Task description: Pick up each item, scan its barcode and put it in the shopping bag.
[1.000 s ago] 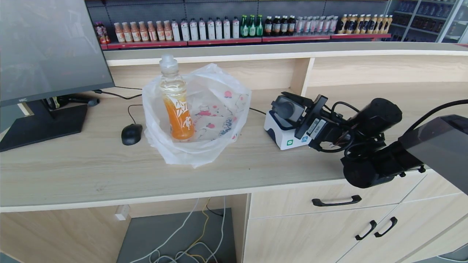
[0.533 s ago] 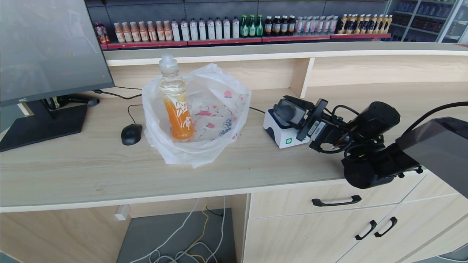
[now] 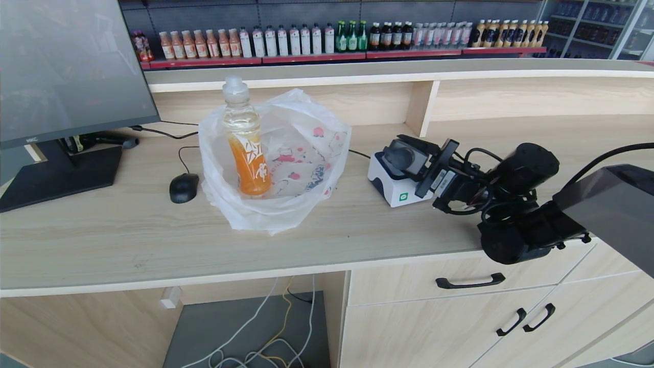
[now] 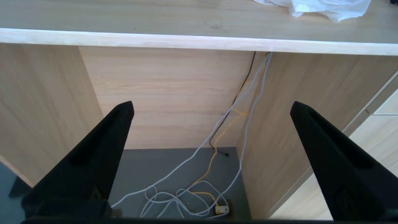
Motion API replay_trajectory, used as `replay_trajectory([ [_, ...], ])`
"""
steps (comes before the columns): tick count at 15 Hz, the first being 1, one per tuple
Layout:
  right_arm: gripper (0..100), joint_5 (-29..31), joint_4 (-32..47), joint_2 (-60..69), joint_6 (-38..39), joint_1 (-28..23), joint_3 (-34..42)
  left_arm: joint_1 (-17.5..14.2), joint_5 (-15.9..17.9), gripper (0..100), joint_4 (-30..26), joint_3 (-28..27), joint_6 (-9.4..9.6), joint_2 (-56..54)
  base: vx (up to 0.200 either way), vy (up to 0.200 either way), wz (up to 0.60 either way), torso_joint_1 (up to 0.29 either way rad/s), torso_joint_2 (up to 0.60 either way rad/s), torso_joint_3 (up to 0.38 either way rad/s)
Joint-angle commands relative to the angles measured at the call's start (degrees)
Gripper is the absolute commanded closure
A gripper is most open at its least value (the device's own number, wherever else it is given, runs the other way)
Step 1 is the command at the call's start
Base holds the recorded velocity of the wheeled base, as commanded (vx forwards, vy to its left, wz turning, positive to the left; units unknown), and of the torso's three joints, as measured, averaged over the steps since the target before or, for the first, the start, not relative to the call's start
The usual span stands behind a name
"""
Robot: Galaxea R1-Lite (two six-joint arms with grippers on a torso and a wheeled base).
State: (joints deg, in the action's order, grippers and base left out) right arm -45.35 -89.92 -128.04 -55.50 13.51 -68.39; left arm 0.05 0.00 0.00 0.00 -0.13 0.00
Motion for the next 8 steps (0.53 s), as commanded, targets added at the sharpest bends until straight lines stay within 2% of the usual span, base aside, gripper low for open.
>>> replay_trajectory([
  [1, 100, 0.0, -0.08, 0.16, -0.04, 0.03, 0.01, -0.05, 0.0, 0, 0.0, 0.0, -0.04, 0.0, 0.0, 0.0, 0.0, 0.0, 0.0, 0.0],
  [8, 100, 0.0, -0.08, 0.68, -0.04, 0.56, 0.19, 0.04, 0.0, 0, 0.0, 0.0, -0.04, 0.0, 0.0, 0.0, 0.0, 0.0, 0.0, 0.0],
])
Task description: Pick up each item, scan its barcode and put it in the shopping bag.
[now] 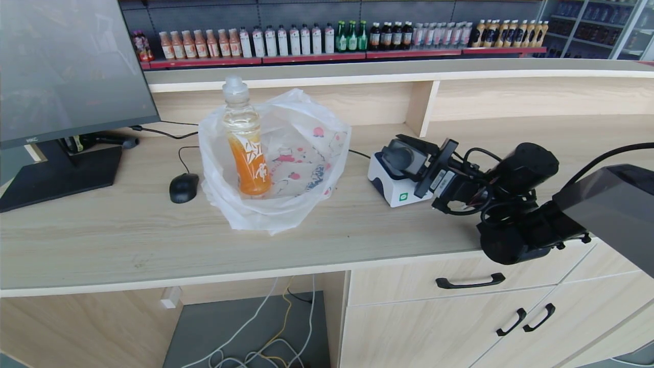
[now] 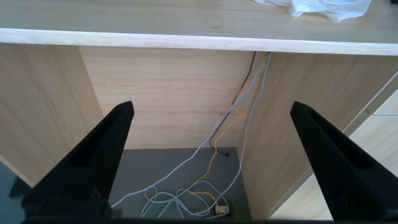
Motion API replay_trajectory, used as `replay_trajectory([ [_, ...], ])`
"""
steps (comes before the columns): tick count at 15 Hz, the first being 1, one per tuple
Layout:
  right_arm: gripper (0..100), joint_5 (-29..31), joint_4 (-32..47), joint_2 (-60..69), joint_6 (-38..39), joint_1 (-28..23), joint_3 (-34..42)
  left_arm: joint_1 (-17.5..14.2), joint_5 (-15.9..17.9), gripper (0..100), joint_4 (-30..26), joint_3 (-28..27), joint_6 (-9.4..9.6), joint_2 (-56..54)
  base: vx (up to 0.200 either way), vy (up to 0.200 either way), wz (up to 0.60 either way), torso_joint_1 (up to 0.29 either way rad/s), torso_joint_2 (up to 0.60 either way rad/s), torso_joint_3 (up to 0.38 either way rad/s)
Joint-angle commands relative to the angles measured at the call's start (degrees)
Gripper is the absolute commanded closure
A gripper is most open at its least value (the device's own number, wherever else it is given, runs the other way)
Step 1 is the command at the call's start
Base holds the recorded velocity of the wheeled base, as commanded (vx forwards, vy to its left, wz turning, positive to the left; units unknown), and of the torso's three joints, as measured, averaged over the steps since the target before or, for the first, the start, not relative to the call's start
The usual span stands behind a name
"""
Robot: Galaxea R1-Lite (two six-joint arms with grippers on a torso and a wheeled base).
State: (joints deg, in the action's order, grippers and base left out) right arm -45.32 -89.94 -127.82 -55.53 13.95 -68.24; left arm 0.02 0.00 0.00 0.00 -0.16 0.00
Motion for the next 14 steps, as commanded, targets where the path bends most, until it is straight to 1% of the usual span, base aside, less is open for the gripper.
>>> replay_trajectory([
  [1, 100, -0.03, -0.06, 0.46, -0.02, 0.12, 0.04, 0.06, 0.0, 0, 0.0, 0.0, -0.02, 0.0, 0.0, 0.0, 0.0, 0.0, 0.0, 0.0],
  [7, 100, 0.06, -0.06, 2.4, 0.33, 0.12, 1.71, 0.06, 0.0, 0, 0.0, 0.0, -0.02, 0.0, 0.0, 0.0, 0.0, 0.0, 0.0, 0.0],
  [11, 100, 1.38, -0.06, 8.81, 1.74, 2.58, 10.06, 0.06, 0.0, 0, 0.0, 0.0, -0.02, 0.0, 0.0, 0.0, 0.0, 0.0, 0.0, 0.0],
  [14, 100, 6.3, -0.06, 15.49, 5.34, 6.8, 15.51, -0.02, 0.0, 0, 0.0, 0.0, -0.02, 0.0, 0.0, 0.0, 0.0, 0.0, 0.0, 0.0],
])
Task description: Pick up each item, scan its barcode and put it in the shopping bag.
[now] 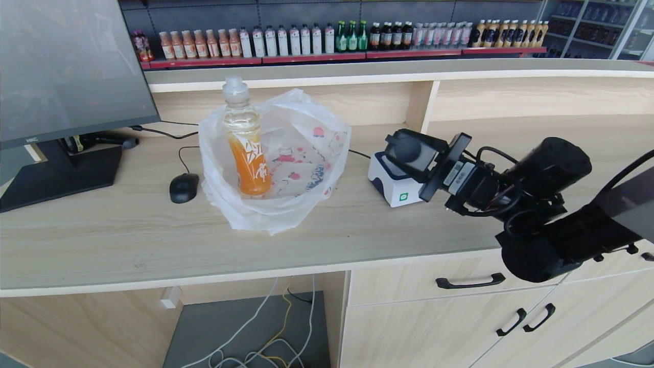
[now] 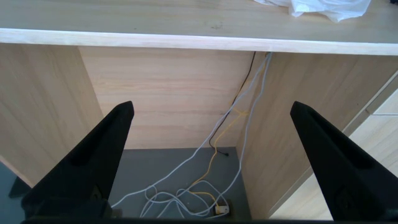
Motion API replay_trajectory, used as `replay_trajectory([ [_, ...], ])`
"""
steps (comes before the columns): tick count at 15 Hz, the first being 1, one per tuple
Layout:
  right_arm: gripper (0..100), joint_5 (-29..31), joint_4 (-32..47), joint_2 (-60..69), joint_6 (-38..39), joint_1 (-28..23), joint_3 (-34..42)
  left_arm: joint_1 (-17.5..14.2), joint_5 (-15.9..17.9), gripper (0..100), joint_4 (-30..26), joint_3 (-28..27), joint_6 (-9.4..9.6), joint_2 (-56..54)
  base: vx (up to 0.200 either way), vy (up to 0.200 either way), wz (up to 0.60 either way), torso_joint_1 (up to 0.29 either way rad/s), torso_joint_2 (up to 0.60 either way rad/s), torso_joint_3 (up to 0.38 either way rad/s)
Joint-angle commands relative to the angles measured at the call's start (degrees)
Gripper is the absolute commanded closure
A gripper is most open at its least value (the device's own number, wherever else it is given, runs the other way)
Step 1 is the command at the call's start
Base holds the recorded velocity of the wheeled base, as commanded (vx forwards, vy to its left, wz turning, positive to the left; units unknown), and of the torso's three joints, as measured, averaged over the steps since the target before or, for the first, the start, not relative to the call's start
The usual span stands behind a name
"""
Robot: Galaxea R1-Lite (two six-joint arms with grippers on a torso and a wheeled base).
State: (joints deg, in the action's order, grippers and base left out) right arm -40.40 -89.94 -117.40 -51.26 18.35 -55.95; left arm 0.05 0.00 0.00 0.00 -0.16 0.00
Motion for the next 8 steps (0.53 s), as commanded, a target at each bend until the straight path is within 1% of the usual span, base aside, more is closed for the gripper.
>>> replay_trajectory([
  [1, 100, 4.63, -0.06, 7.97, 3.1, 4.94, 6.65, 0.04, 0.0, 0, 0.0, 0.0, -0.02, 0.0, 0.0, 0.0, 0.0, 0.0, 0.0, 0.0],
  [4, 100, 12.63, -0.06, 14.65, 10.74, 10.04, 13.77, 0.04, 0.0, 0, 0.0, 0.0, -0.02, 0.0, 0.0, 0.0, 0.0, 0.0, 0.0, 0.0],
  [6, 100, 20.71, -0.06, 18.87, 19.36, 12.85, 18.07, 0.04, 0.0, 0, 0.0, 0.0, -0.02, 0.0, 0.0, 0.0, 0.0, 0.0, 0.0, 0.0],
  [8, 100, 24.49, -0.06, 21.16, 26.12, 13.47, 18.25, 0.04, 0.0, 0, 0.0, 0.0, -0.02, 0.0, 0.0, 0.0, 0.0, 0.0, 0.0, 0.0],
])
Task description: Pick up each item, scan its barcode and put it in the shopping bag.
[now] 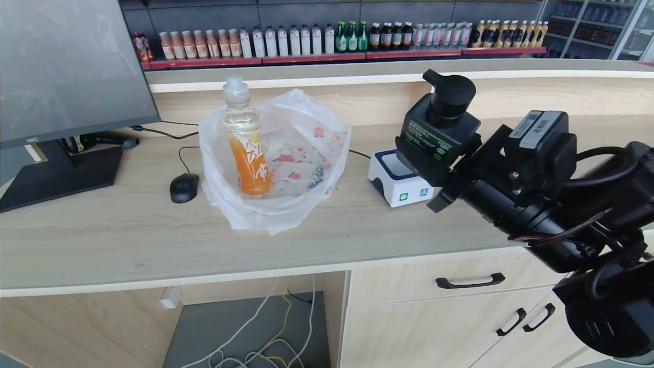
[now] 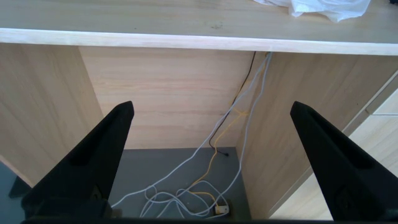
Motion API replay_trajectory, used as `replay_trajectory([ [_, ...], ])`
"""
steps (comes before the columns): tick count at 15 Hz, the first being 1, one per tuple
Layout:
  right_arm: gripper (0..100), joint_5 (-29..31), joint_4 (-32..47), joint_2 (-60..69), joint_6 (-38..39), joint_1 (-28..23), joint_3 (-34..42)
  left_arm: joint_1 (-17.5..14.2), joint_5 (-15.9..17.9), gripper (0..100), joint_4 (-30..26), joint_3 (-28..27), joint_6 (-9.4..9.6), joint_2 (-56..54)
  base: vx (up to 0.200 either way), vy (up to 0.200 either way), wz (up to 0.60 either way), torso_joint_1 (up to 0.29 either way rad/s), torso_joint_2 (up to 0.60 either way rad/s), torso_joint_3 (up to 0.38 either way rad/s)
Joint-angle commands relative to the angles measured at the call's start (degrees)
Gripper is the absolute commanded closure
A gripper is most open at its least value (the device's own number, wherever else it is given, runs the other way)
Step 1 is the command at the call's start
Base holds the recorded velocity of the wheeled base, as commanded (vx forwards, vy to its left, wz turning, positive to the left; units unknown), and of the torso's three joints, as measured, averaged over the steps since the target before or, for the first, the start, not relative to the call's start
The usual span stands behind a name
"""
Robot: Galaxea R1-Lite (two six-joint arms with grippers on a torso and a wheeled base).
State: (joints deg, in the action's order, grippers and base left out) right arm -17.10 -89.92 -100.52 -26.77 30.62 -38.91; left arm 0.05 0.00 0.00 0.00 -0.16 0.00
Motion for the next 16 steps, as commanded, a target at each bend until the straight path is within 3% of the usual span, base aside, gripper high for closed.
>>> replay_trajectory([
  [1, 100, 1.9, -0.08, 4.63, 4.97, 1.19, 0.94, -0.05, 0.0, 0, 0.0, 0.0, -0.02, 0.0, 0.0, 0.0, 0.0, 0.0, 0.0, 0.0],
  [3, 100, 4.97, -0.08, 4.81, 13.06, 1.11, 1.82, -0.05, 0.0, 0, 0.0, 0.0, -0.02, 0.0, 0.0, 0.0, 0.0, 0.0, 0.0, 0.0],
  [6, 100, 7.87, -0.08, 4.02, 18.77, 1.19, 2.17, -0.05, 0.0, 0, 0.0, 0.0, -0.02, 0.0, 0.0, 0.0, 0.0, 0.0, 0.0, 0.0],
  [10, 100, 20.18, -0.08, 4.02, 26.77, 3.65, 4.64, 0.04, 0.0, 0, 0.0, 0.0, -0.02, 0.0, 0.0, 0.0, 0.0, 0.0, 0.0, 0.0],
  [13, 100, 25.72, -0.08, 2.35, 26.59, 6.12, 1.03, 0.04, 0.0, 0, 0.0, 0.0, -0.02, 0.0, 0.0, 0.0, 0.0, 0.0, 0.0, 0.0],
  [16, 100, 25.98, -0.08, 2.35, 26.68, 7.61, 1.47, -0.05, 0.0, 0, 0.0, 0.0, -0.02, 0.0, 0.0, 0.0, 0.0, 0.0, 0.0, 0.0],
])
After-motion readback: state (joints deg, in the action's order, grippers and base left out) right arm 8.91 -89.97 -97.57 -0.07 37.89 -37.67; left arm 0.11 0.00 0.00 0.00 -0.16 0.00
